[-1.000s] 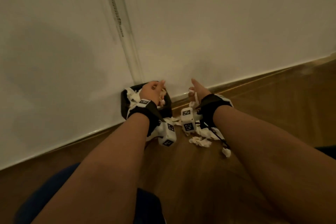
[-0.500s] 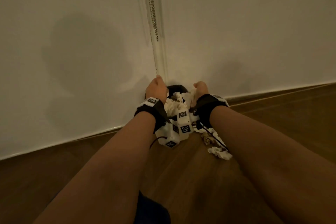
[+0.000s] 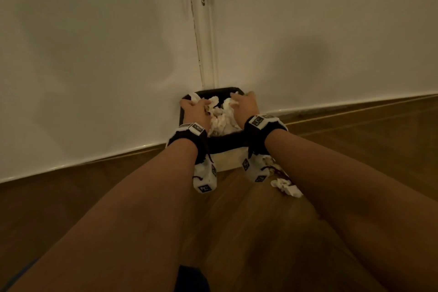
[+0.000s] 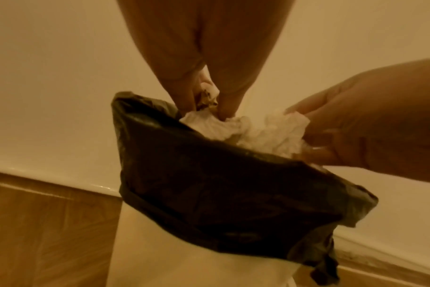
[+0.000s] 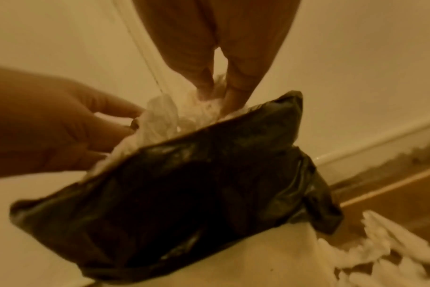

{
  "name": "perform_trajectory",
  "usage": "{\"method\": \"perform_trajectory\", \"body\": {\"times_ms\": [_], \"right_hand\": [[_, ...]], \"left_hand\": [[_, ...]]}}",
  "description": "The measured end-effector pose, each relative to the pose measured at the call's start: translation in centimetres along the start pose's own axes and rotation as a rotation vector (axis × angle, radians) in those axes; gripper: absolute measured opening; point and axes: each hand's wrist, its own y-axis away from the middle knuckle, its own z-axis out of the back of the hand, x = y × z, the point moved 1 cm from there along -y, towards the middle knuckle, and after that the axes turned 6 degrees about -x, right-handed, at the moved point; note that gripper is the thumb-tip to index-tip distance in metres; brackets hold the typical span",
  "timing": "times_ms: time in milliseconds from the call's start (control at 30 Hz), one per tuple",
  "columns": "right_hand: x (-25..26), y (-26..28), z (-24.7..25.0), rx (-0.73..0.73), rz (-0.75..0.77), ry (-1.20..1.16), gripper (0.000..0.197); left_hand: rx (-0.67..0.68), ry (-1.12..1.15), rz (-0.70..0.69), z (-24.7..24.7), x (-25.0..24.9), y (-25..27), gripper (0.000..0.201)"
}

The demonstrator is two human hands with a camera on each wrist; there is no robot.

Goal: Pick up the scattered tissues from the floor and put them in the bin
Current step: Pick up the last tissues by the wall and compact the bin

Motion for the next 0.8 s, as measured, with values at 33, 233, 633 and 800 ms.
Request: {"method": "perform_trajectory", "body": {"times_ms": [33, 233, 633, 800], "right_hand": [[0.1, -0.1, 0.0, 0.063, 0.037, 0.104, 0.037], [0.5, -1.3, -1.2, 0.253, 0.126, 0.574, 0.036], [-0.1, -0.5, -3.6, 0.569, 0.046, 0.694, 0.056], [0.3, 2.0, -1.1, 0.482, 0.249, 0.507, 0.044]], "left_hand": [[0.010, -0.027, -0.018, 0.0, 0.1, -0.1, 0.034], [0.105, -0.268, -0.077, 0.3, 0.7, -0.7, 0.029], [0.455, -0.516, -0.091, -1.4, -0.6, 0.2, 0.039], [0.169, -0.321, -0.113, -0.4, -0.7, 0.3, 0.041]]}}
